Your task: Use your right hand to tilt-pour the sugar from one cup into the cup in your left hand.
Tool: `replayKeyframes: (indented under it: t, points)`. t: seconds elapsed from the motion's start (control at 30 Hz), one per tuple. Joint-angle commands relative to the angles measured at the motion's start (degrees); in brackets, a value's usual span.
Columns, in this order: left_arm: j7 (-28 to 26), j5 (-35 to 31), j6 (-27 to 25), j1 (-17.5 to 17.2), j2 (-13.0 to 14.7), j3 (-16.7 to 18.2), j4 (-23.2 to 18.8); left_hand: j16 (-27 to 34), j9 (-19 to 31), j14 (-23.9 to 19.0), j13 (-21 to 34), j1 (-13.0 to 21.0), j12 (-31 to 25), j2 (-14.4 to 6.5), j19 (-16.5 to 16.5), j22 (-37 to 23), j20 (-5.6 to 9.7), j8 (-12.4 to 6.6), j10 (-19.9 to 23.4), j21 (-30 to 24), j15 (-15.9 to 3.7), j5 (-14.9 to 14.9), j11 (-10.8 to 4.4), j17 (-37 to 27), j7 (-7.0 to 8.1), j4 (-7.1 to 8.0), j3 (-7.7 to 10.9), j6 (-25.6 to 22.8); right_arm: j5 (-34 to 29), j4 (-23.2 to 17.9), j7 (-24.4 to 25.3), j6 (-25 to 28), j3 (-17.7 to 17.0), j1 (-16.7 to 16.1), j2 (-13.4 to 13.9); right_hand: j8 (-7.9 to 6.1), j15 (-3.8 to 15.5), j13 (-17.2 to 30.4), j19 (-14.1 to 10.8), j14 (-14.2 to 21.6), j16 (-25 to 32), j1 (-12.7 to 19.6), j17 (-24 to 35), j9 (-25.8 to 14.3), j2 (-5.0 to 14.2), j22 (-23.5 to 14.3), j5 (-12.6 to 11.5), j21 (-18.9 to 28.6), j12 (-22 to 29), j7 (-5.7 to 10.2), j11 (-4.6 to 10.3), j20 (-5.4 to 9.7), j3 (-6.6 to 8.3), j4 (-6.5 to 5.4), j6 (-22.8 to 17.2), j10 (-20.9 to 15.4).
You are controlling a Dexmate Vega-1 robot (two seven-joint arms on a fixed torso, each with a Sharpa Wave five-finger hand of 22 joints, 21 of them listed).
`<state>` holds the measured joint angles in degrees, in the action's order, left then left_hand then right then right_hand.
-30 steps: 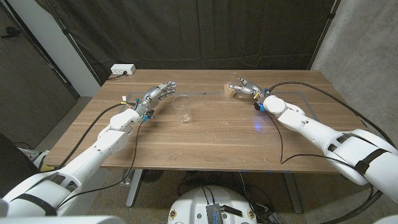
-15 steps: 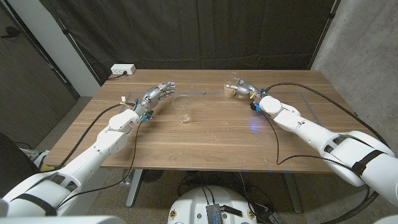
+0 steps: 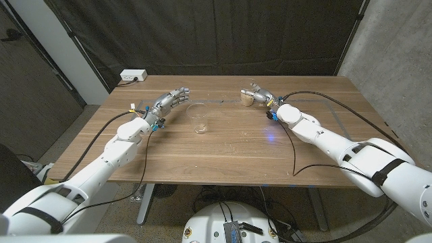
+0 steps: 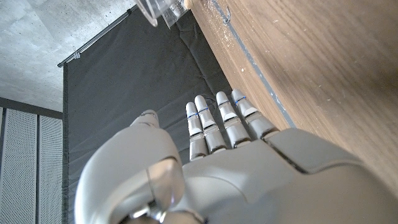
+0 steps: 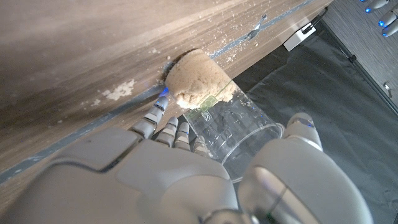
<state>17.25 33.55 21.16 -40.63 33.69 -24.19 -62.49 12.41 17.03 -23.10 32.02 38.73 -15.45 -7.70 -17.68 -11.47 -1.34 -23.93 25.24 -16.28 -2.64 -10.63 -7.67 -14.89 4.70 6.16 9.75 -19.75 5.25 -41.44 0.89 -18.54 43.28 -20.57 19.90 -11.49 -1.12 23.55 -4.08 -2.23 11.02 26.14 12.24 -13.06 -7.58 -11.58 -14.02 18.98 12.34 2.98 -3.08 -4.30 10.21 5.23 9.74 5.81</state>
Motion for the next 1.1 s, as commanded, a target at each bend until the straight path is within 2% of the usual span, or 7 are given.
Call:
replayKeyframes:
  t: [0.03,0.2,0.33,0.5,0.6,0.83,1.1]
  points:
    - [0.50,-0.13,-0.12,0.41,0.44,0.02,0.28,-0.06,0.05,0.28,0.08,-0.26,0.13,0.17,0.16,-0.13,-0.15,0.13,-0.17,0.14,-5.49,-0.12,0.12,-0.16,-0.16,-0.10,0.54,0.16,1.51,7.95,1.75,-2.86,0.06,2.15,-4.29,-0.48,-0.09,0.10,-0.79,0.50,0.51,0.98,0.05,-0.13,0.15,-0.22,-0.44,0.07,0.24,-0.44,-0.37,0.07,0.31,0.37,0.93,0.21]
    - [0.63,-0.06,-0.18,0.40,0.50,0.04,0.43,-0.04,0.04,0.30,0.09,-0.28,0.19,0.23,0.21,-0.13,-0.13,0.11,-0.23,0.17,-5.45,-0.11,0.14,-0.14,-0.24,-0.16,0.58,0.06,1.52,10.06,3.77,-3.48,0.40,2.28,-5.35,-0.76,0.55,0.04,-1.27,1.71,0.96,2.23,-0.06,-0.13,0.65,-0.23,-0.89,0.13,0.80,-0.66,0.27,0.12,0.79,1.00,0.78,-0.78]
    - [0.81,-0.03,-0.30,0.43,0.61,0.02,0.45,-0.04,0.03,0.34,0.10,-0.30,0.26,0.28,0.22,-0.13,-0.17,0.14,-0.33,0.18,-5.48,-0.10,0.14,-0.12,-0.21,-0.20,0.62,0.11,1.64,10.91,5.49,-4.31,0.49,1.88,-5.82,-1.29,2.77,0.26,-2.25,4.01,1.80,4.20,0.11,-0.19,1.69,-0.29,-1.53,0.35,2.07,-0.39,1.64,0.67,1.68,1.84,0.17,-2.89]
    - [1.11,-0.05,-0.41,0.69,0.59,-0.07,0.74,-0.04,0.03,0.37,0.11,-0.32,0.28,0.34,0.39,-0.13,-0.24,0.13,-0.29,0.26,-5.40,-0.10,0.21,-0.10,-0.31,-0.25,0.65,0.05,1.89,11.89,7.21,-5.18,0.51,1.61,-6.39,-1.88,3.92,0.90,-3.30,6.05,2.57,5.49,0.62,-0.37,2.49,-0.38,-1.93,0.63,3.75,0.09,2.85,1.04,2.34,2.31,-0.88,-5.16]
    - [1.33,-0.23,-0.39,0.96,0.50,-0.26,1.12,-0.06,0.03,0.46,0.12,-0.33,0.27,0.37,0.43,-0.13,-0.29,0.10,-0.23,0.28,-5.36,-0.09,0.23,-0.09,-0.29,-0.27,0.66,-0.04,1.85,12.99,8.25,-6.30,0.68,1.62,-6.85,-2.40,4.58,1.56,-4.12,7.29,3.11,6.38,1.14,-0.62,3.23,-0.49,-2.15,0.91,4.79,1.49,3.50,1.22,2.87,2.54,-1.78,-6.05]
    - [1.19,-0.97,-0.38,1.35,0.58,-0.65,1.24,-0.07,0.02,0.53,0.13,-0.39,0.29,0.45,0.48,-0.13,-0.27,0.12,-0.18,0.31,-5.30,-0.09,0.16,-0.06,-0.35,-0.33,0.71,-0.05,2.10,16.86,9.67,-8.65,1.21,2.68,-8.38,-3.33,6.14,3.22,-5.16,10.57,4.72,7.25,2.53,-1.33,4.31,-0.73,-2.34,1.30,6.81,3.13,4.96,1.43,3.47,2.61,-3.02,-7.19]
    - [0.87,-1.18,-0.44,1.77,0.40,-0.71,1.62,0.02,0.02,0.39,0.16,-0.43,0.26,0.53,0.43,-0.14,-0.29,0.09,0.03,0.30,-5.43,-0.09,0.15,-0.03,-0.21,-0.41,0.79,-0.20,3.31,20.24,11.69,-8.05,2.63,4.04,-10.16,-6.18,9.34,7.73,-8.50,16.18,8.87,9.30,6.66,-3.28,6.93,-1.02,-2.66,2.29,11.77,4.48,6.69,3.07,4.30,2.89,-6.91,-9.87]
